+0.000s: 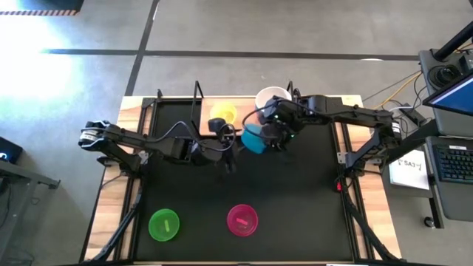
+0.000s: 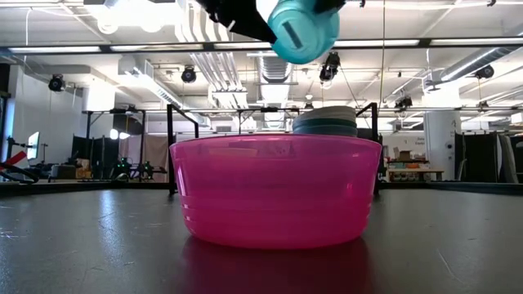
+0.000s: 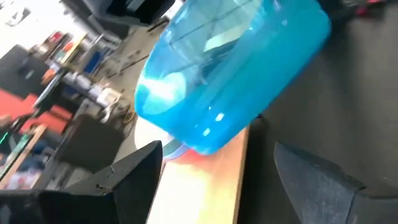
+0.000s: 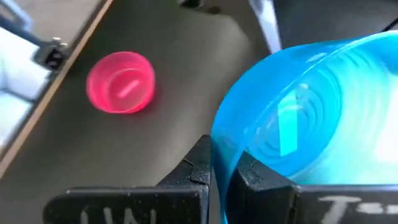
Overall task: Place and stack bowls onto a shelf
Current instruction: Stack the transparent blue bowl on top of the transparent yellow bowl
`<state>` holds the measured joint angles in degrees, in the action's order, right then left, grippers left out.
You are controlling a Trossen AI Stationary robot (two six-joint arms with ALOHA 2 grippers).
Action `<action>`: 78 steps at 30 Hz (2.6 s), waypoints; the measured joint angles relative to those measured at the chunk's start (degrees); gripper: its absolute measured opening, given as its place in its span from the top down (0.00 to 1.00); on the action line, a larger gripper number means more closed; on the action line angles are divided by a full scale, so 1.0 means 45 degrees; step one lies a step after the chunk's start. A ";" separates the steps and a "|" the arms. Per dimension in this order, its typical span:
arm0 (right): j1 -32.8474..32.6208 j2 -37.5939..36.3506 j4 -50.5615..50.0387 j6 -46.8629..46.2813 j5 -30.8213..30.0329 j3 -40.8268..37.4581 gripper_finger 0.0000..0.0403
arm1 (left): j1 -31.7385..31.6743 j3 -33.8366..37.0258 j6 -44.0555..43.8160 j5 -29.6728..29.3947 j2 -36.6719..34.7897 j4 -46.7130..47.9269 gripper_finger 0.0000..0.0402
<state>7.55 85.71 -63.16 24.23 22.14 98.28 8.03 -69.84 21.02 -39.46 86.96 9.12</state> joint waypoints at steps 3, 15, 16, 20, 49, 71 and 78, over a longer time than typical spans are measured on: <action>0.0203 0.0220 0.0631 0.0300 -0.0651 0.0000 0.98 | 0.0003 0.0005 -0.0290 -0.0622 0.0000 0.0030 0.27; 0.1431 0.1988 0.2470 0.1307 -0.2839 -0.0015 0.98 | 0.0298 0.0024 -0.3555 -0.6407 -0.0354 0.3078 0.27; 0.1506 0.2183 0.2848 0.1363 -0.2839 -0.0015 0.98 | 0.0346 0.0024 -0.4078 -0.6416 -0.0402 0.3442 0.27; 0.1732 0.2914 0.4425 0.1771 -0.2835 -0.0015 0.98 | 0.0473 0.0024 -0.5921 -0.6397 -0.0594 0.5030 0.28; 0.2923 0.6654 0.9018 0.3543 -0.3721 -0.0023 0.98 | 0.2681 0.0024 -1.4183 -0.6333 -0.1156 1.2673 0.30; 0.3250 0.6678 0.7617 0.2943 -0.3952 -0.0019 0.90 | 0.2681 0.0024 -1.4828 -0.6328 -0.1156 1.2801 0.30; 0.3192 0.6026 0.7276 0.2934 -0.4496 0.0004 0.74 | 0.2681 0.0024 -1.5172 -0.6298 -0.1156 1.2789 0.30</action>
<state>21.91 112.83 -30.42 37.43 1.91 98.30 20.10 -69.73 -47.26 -67.81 81.76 66.67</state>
